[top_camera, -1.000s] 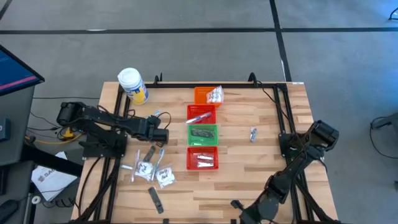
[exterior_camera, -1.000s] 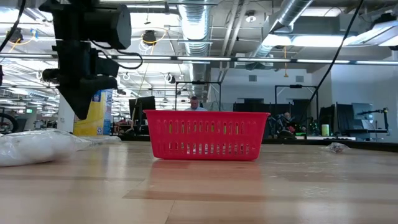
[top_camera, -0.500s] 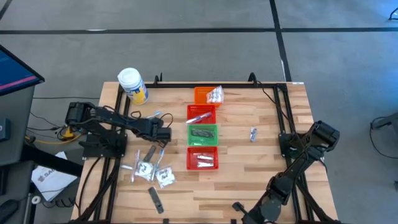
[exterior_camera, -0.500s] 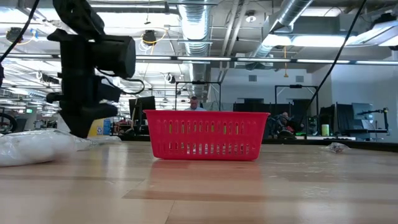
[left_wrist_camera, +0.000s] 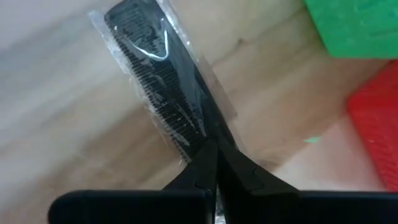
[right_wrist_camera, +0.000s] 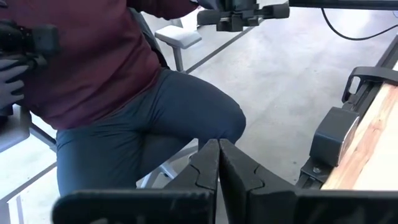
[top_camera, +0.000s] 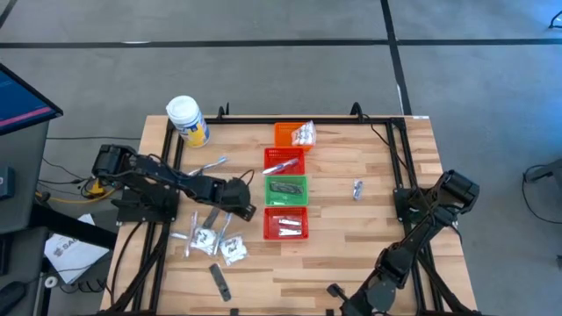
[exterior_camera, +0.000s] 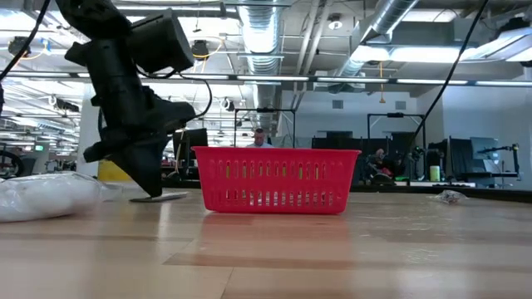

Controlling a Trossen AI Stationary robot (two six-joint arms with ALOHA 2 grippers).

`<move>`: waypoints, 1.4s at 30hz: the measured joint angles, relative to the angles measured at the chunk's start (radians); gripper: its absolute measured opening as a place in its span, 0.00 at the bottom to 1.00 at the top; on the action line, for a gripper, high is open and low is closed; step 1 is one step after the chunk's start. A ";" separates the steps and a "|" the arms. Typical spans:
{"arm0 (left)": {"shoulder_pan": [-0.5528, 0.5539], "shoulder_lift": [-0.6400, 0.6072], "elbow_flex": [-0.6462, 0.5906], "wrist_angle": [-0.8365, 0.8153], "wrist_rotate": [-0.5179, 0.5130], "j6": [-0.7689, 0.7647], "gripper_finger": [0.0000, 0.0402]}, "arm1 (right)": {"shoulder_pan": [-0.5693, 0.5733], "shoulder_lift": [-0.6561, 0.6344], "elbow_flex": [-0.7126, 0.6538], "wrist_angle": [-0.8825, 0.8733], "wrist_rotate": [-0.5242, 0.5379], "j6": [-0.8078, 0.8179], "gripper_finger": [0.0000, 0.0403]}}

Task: Pick & Place Travel size toiletries
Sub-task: Put the black comb into the green basket

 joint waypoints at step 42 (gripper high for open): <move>-0.461 0.270 0.246 0.164 0.107 -0.291 0.00 | -0.013 0.000 0.000 -0.003 -0.023 -0.018 0.01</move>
